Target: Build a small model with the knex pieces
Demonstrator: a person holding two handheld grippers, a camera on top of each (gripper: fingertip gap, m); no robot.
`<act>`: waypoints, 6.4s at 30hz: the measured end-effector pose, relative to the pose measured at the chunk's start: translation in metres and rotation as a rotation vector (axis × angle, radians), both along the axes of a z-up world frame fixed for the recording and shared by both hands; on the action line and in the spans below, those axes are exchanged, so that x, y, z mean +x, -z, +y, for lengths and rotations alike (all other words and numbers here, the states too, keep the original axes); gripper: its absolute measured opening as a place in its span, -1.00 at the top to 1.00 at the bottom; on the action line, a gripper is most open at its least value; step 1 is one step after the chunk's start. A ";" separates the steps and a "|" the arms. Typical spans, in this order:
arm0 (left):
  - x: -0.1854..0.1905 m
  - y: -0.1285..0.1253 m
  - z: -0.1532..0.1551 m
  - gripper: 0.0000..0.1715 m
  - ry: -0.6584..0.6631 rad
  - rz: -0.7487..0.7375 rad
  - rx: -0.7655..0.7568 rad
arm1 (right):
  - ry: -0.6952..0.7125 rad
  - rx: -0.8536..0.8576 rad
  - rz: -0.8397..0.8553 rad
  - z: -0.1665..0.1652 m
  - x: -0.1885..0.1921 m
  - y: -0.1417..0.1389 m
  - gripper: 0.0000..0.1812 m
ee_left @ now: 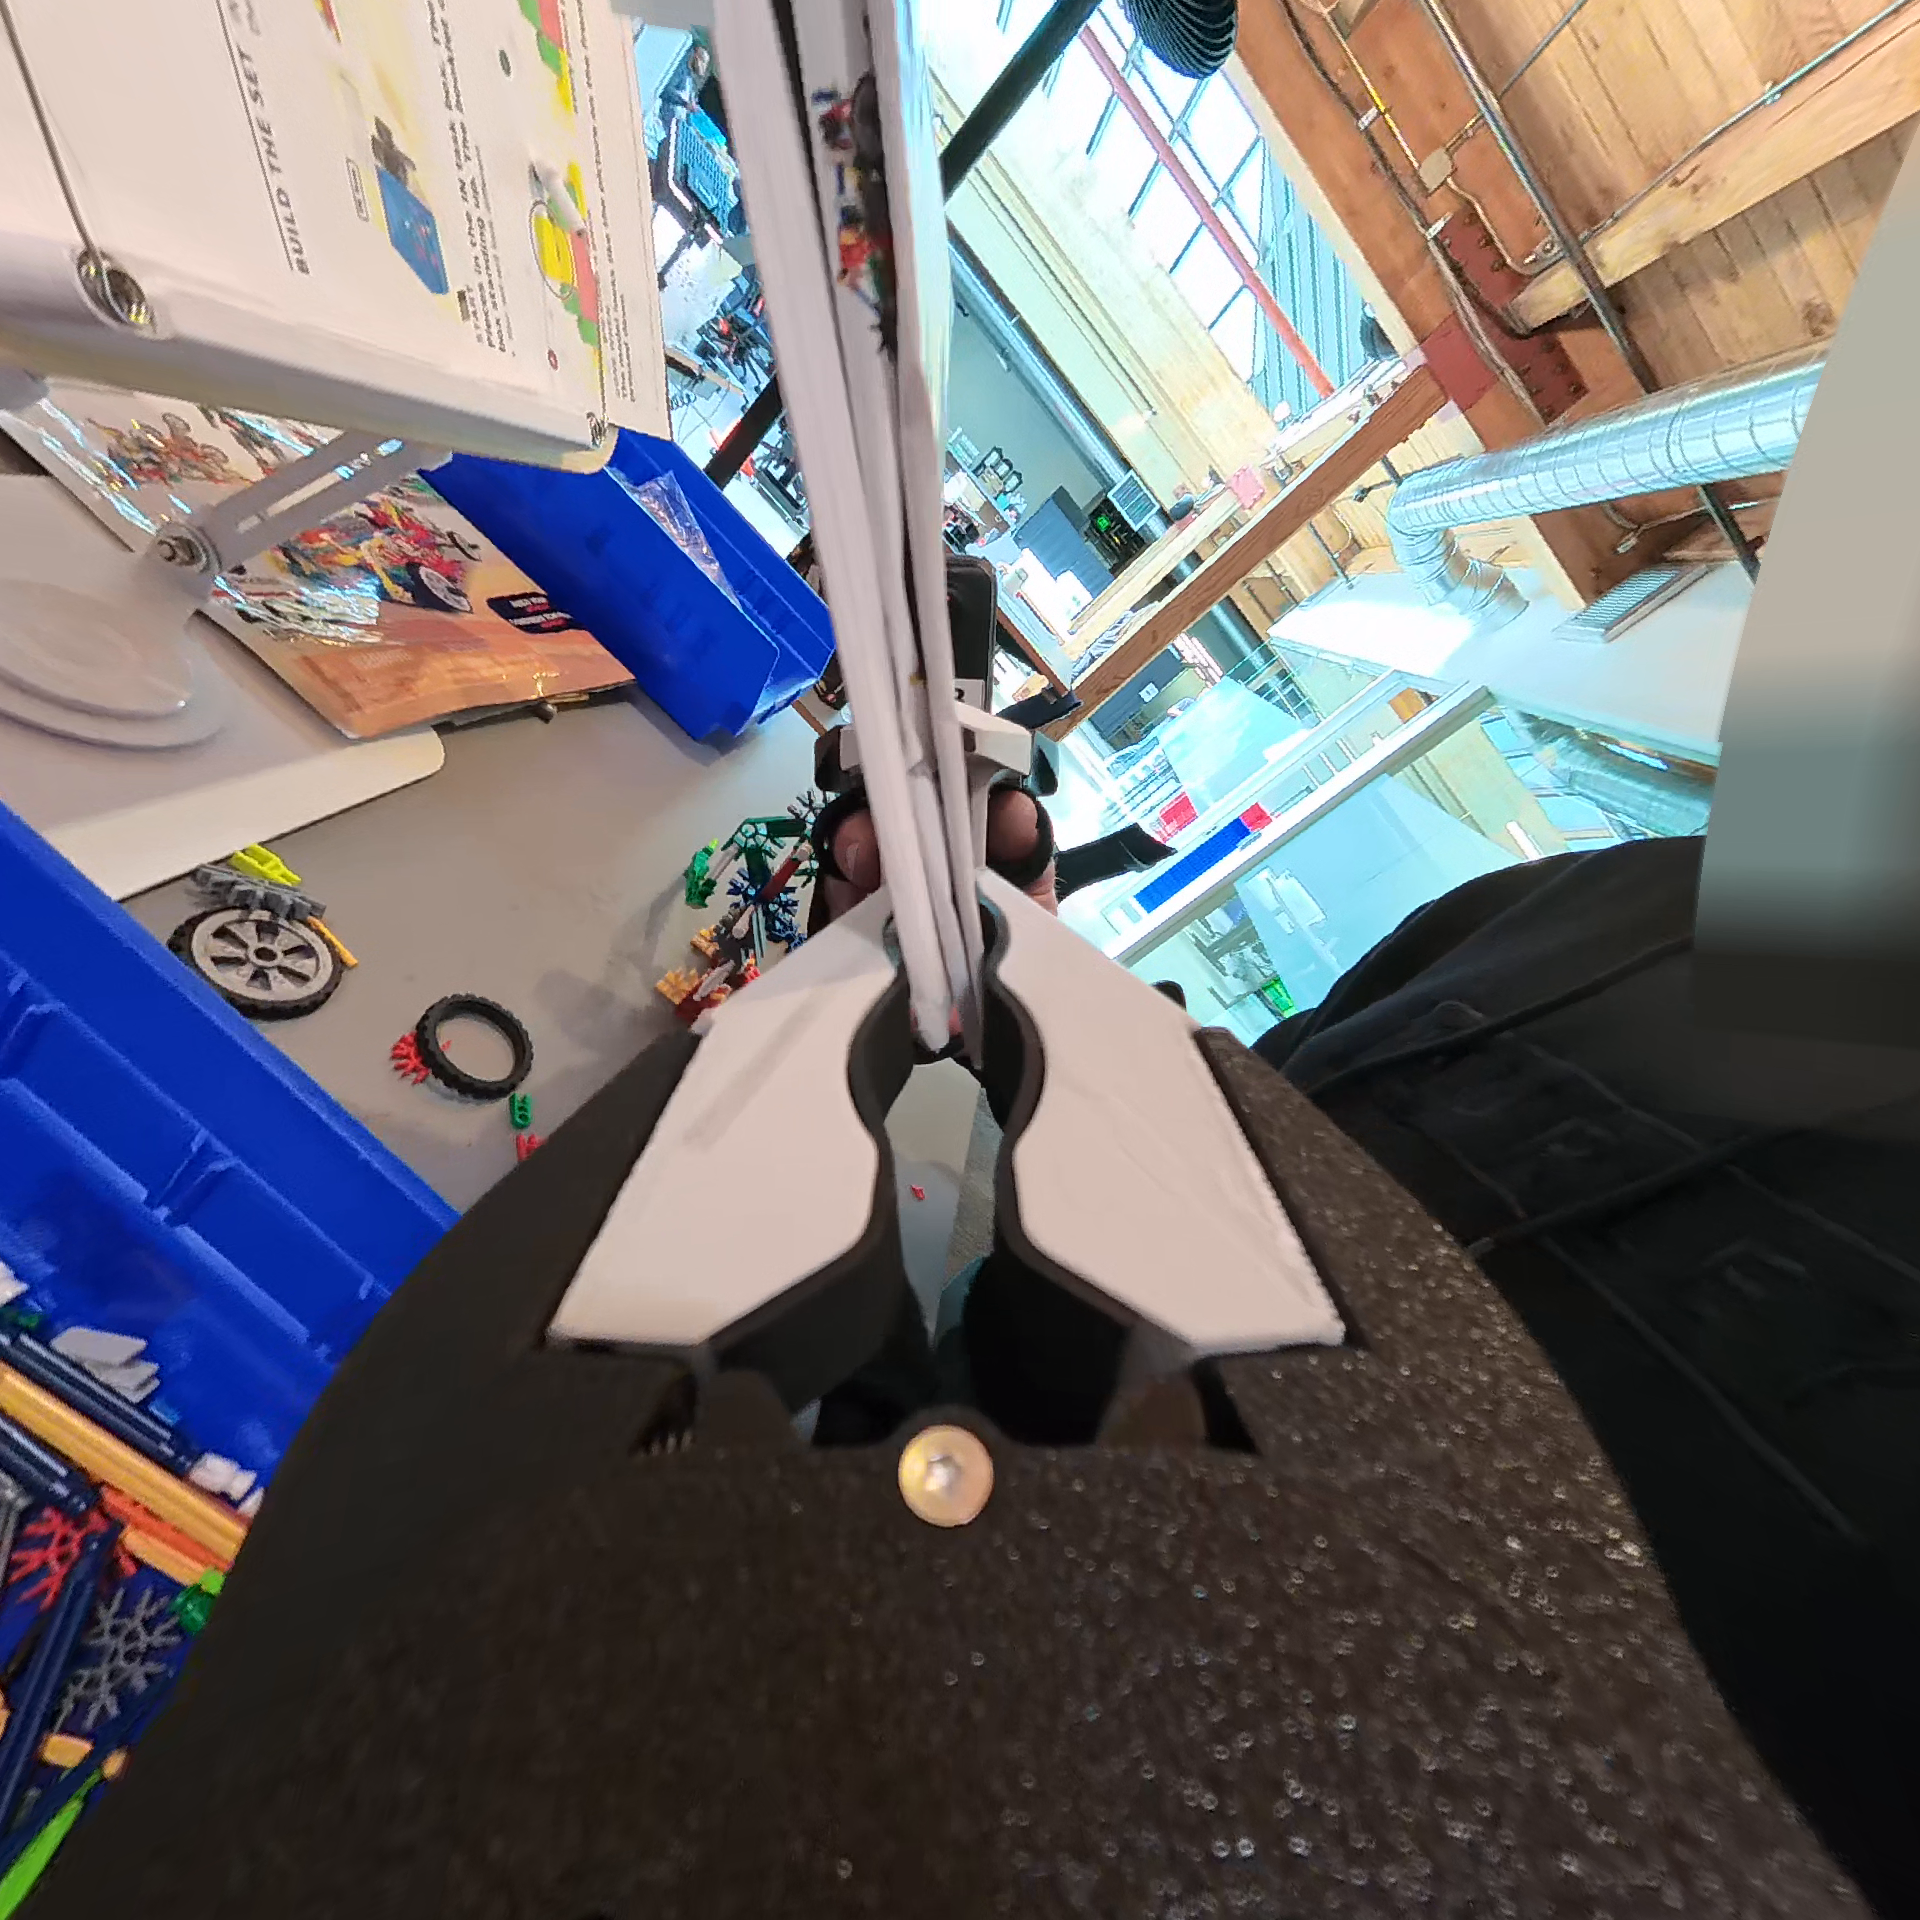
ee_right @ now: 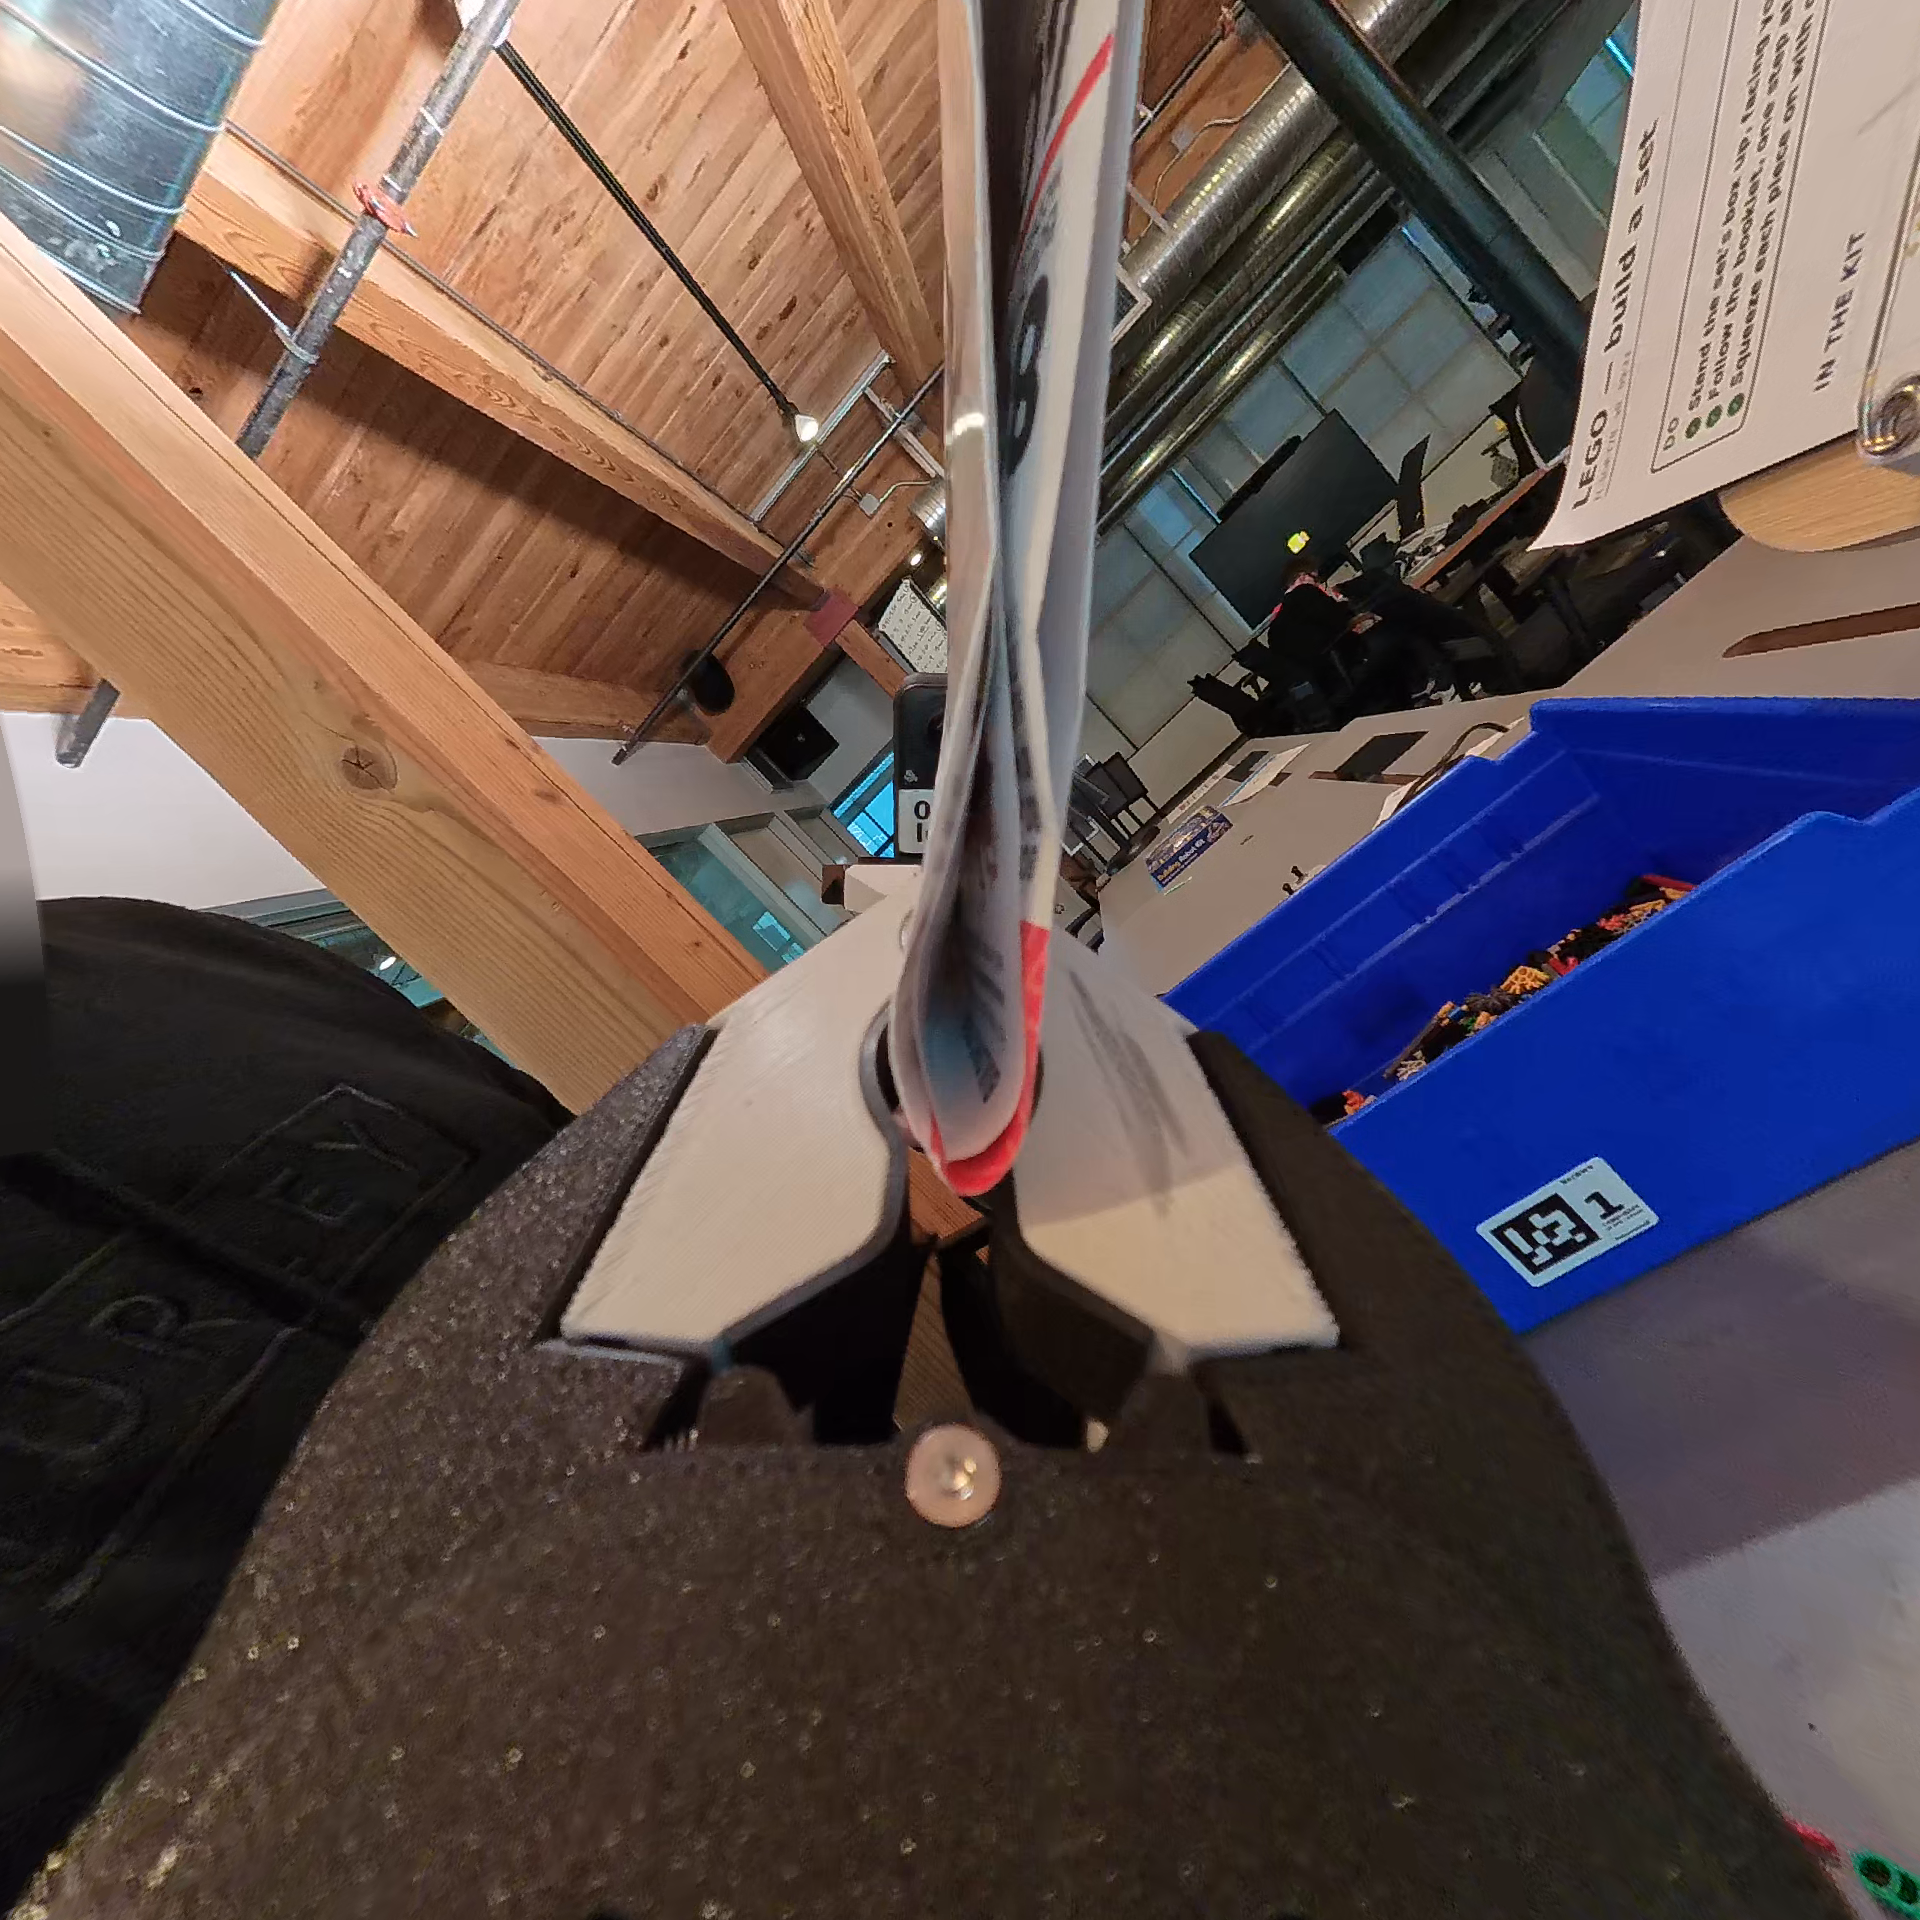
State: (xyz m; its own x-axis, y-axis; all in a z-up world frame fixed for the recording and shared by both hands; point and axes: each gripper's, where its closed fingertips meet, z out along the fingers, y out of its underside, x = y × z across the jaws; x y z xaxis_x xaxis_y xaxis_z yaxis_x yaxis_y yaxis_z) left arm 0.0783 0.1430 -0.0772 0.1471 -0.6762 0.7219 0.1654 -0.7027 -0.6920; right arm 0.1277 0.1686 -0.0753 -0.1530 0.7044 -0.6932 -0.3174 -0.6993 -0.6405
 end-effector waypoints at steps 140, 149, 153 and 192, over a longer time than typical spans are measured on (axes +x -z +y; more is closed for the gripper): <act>0.067 0.009 0.177 0.75 -0.202 0.881 0.742 | 0.513 0.305 -1.013 0.146 0.178 0.065 0.65; 0.021 0.063 0.142 0.74 -0.182 0.930 0.551 | 0.333 0.127 -1.298 0.105 0.185 0.178 0.47; 0.009 0.075 0.129 0.74 -0.181 0.949 0.509 | 0.304 0.055 -1.331 0.101 0.184 0.203 0.57; 0.147 0.155 0.037 0.48 0.323 0.953 0.453 | 0.325 0.151 -1.243 0.008 0.196 0.203 0.75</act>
State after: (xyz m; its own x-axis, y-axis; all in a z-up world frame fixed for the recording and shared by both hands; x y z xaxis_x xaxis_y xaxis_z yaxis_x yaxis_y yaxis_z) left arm 0.2256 0.1803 -0.2322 0.2799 -0.9565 0.0820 -0.7184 -0.2654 -0.6430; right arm 0.3234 0.1771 -0.2783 0.7248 0.6708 -0.1571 0.4038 -0.5983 -0.6921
